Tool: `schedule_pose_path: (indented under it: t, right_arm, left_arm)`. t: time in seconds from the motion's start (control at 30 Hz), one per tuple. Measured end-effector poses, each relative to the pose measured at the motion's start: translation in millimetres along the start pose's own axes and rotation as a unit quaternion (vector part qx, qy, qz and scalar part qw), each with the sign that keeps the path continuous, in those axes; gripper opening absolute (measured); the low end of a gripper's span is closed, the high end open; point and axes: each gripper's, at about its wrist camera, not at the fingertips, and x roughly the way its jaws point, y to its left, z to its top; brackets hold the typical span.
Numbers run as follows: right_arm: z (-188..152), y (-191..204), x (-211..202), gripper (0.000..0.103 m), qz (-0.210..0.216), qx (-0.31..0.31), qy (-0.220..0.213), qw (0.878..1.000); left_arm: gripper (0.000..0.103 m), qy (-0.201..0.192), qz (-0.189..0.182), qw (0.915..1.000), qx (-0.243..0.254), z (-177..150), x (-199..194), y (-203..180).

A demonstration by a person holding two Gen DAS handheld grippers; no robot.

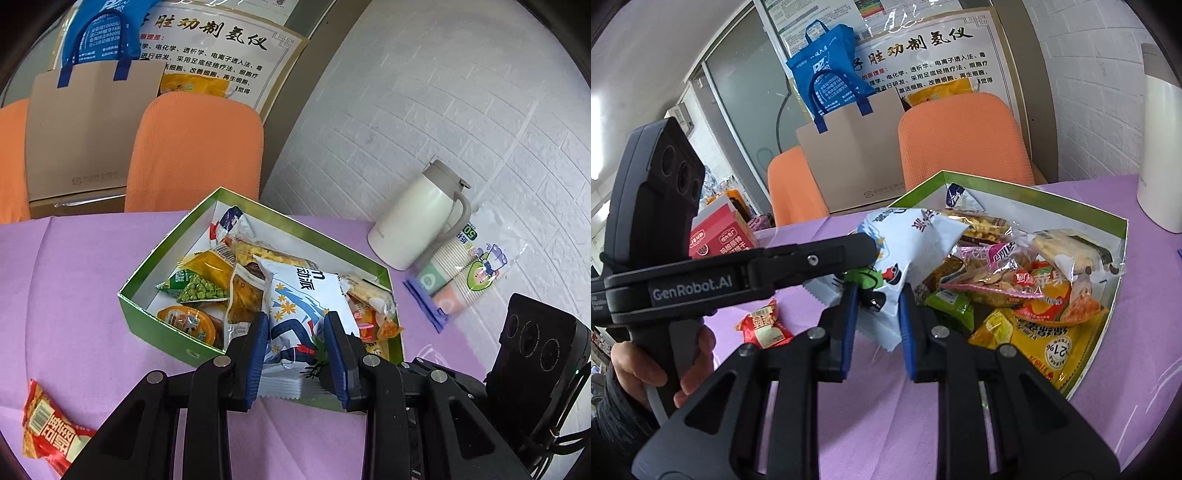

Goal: Organize snacks
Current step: 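Carry the white packet into the green box and open both grippers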

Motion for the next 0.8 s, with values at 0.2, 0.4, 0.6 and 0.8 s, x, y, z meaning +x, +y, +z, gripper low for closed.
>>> schedule_pose_path:
  t: [0.2, 0.4, 0.6, 0.8]
  right_arm:
    - [-3, -16, 34, 0.020, -0.035, 0.008, 0.034, 0.999]
    - [5, -24, 52, 0.019, -0.049, 0.013, 0.035, 0.998]
    - [6, -20, 51, 0.020, -0.053, -0.003, 0.033, 0.998]
    - [-15, -7, 31, 0.084, -0.057, -0.034, 0.024, 0.997]
  left_arm:
    - [0.031, 0.024, 0.015, 0.9996, 0.004, 1, 30, 10]
    - [0.031, 0.026, 0.039, 0.9989, 0.007, 6, 41, 18]
    - [0.034, 0.007, 0.048, 0.9988, 0.009, 3, 28, 20]
    - [0.090, -0.051, 0.085, 0.9951, -0.002, -15, -11, 20]
